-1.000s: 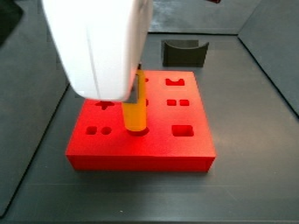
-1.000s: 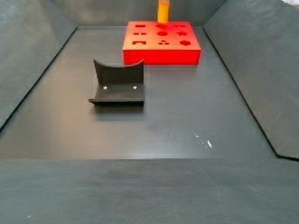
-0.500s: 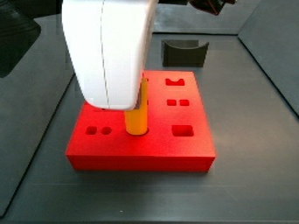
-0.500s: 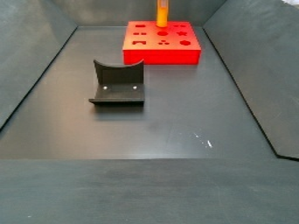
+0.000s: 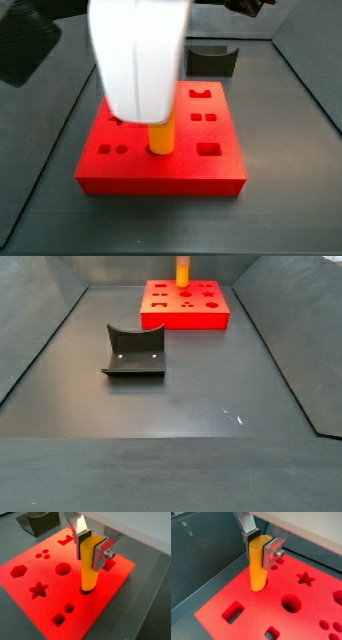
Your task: Insert the oval object.
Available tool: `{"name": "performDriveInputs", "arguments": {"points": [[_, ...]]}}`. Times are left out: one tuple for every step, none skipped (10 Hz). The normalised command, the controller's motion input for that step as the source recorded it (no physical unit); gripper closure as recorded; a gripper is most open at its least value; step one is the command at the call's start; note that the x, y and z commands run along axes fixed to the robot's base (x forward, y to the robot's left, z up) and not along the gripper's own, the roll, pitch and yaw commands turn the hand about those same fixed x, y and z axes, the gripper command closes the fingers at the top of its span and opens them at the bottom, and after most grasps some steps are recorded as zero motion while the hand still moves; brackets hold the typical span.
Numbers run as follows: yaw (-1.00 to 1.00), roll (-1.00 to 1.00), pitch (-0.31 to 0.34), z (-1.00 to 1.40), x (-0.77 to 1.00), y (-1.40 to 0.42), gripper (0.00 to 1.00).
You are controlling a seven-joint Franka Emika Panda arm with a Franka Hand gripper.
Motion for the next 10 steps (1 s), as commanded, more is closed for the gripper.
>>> {"name": "performDriveInputs", "arguments": {"points": [[0.00, 0.00, 0.000, -0.11, -0.09, 0.00, 1.00], [-0.05, 0.00, -0.001, -0.07, -0.34, 0.00, 1.00], [-0.05, 0.00, -0.040, -0.03, -0.39, 0.00, 1.00], [0.00, -0.01, -0.059, -0.03, -0.33, 0.00, 1.00], [0.00, 0.00, -0.050, -0.09, -0.05, 0.00, 1.00], [0.07, 0.00, -0.029, -0.10, 0.00, 0.00, 1.00], [0.07, 0.05, 0.000, -0.12, 0.09, -0.04, 1.00], [0.10, 0.11, 0.000, -0.21, 0.32, -0.19, 1.00], [0.21, 0.16, 0.000, -0.16, 0.45, -0.28, 1.00], [0.27, 0.16, 0.000, -0.10, 0.47, -0.28, 1.00]]}}
